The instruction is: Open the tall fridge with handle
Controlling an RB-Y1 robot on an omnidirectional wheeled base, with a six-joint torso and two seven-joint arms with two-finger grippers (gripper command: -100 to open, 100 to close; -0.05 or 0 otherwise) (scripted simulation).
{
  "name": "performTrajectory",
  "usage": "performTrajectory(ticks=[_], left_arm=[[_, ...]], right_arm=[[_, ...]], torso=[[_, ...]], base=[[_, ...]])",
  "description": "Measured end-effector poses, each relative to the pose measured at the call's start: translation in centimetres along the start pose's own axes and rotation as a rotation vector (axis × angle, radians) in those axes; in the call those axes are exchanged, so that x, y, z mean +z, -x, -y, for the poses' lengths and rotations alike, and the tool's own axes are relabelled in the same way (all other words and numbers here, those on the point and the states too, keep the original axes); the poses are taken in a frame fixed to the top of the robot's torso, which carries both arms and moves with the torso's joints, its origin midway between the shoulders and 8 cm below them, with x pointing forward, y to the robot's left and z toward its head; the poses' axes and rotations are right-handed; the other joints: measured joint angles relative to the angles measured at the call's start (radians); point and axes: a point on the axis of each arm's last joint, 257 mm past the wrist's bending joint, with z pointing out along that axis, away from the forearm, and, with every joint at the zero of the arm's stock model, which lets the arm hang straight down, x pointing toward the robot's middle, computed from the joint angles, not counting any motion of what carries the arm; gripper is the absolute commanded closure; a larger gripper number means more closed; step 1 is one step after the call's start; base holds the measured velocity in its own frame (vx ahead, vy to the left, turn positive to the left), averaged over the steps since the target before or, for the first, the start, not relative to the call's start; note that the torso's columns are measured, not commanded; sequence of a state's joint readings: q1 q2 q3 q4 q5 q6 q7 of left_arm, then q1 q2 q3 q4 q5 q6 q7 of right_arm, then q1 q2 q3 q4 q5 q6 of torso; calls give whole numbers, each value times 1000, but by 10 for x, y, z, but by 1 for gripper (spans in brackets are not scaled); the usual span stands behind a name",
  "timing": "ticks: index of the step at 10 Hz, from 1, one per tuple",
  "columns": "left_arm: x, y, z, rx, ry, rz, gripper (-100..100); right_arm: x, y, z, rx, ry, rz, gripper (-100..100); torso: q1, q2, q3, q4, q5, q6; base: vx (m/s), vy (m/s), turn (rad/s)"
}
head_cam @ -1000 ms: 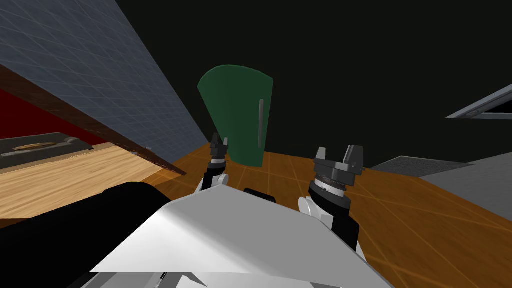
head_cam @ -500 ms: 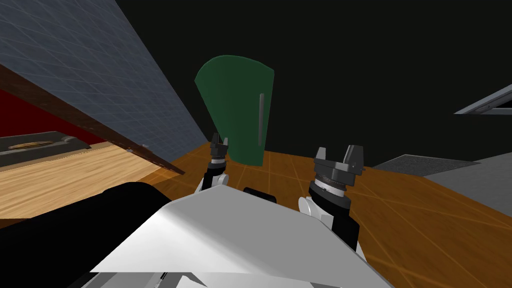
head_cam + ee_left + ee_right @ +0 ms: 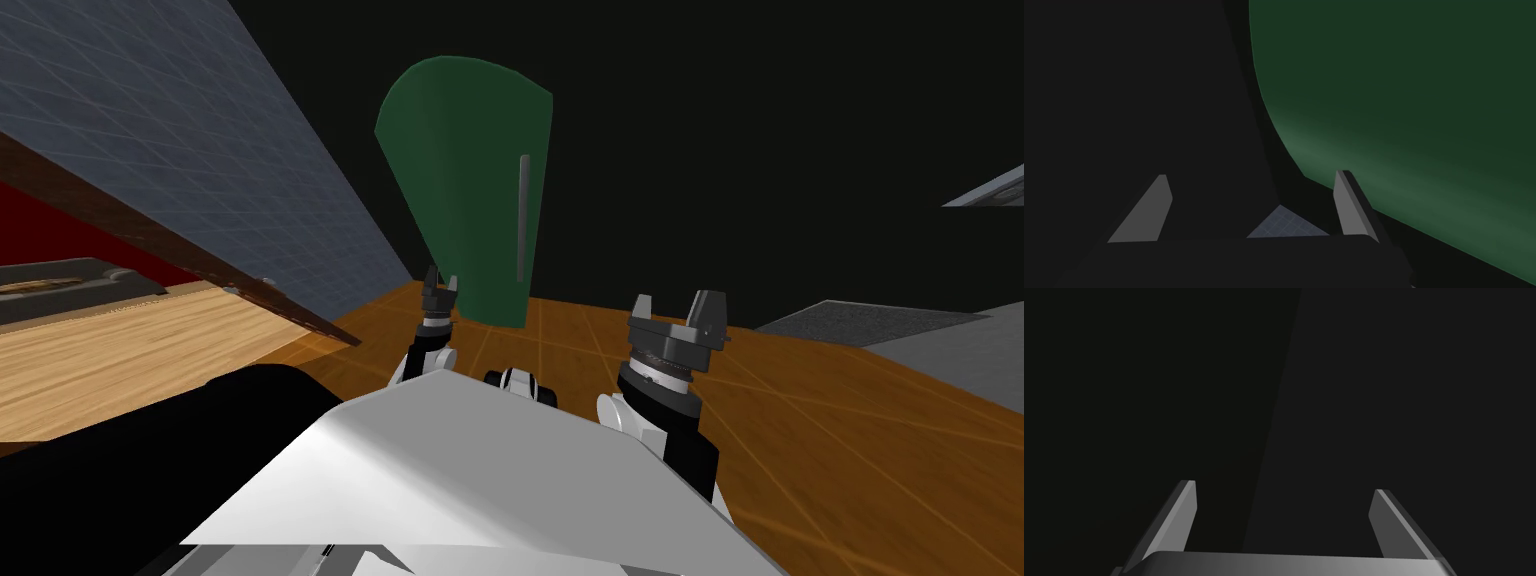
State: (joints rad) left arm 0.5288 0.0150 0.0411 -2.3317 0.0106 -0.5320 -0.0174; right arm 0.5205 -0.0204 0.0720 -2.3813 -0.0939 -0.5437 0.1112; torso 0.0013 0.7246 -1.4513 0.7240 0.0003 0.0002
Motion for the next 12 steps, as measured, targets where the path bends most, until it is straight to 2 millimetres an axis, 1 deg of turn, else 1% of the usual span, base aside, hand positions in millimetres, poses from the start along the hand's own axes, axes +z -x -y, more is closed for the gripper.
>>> performTrajectory(ticks=[2,4,7,8,9,10,12], left_arm=[[9,-13,-15,-4,14,-58,-100],[18,-34,-37,-10,44,-112,-100],[29,-47,-54,-18,67,-150,-100],[33,-54,-66,-21,82,-165,-100],[37,-56,-69,-22,84,-175,-100],[42,-62,-80,-25,101,-190,-100],[51,-74,-90,-29,123,-215,-100]], right_arm=[[0,0,0,0,0,0,0],[0,0,0,0,0,0,0],[0,0,0,0,0,0,0],[0,0,0,0,0,0,0],[0,0,0,0,0,0,0],[0,0,0,0,0,0,0],[0,0,0,0,0,0,0]], torso=[[2,11,-25,12,1,0],[1,13,-25,14,0,0],[-4,14,-24,14,-1,0],[-1,13,-25,14,0,0],[-1,13,-25,14,0,-1],[0,12,-25,14,0,0],[-1,13,-25,14,0,0]], base=[[46,97,-96],[35,109,-86],[24,74,-87],[34,78,-62],[44,99,-124],[32,89,-66],[41,94,-95]])
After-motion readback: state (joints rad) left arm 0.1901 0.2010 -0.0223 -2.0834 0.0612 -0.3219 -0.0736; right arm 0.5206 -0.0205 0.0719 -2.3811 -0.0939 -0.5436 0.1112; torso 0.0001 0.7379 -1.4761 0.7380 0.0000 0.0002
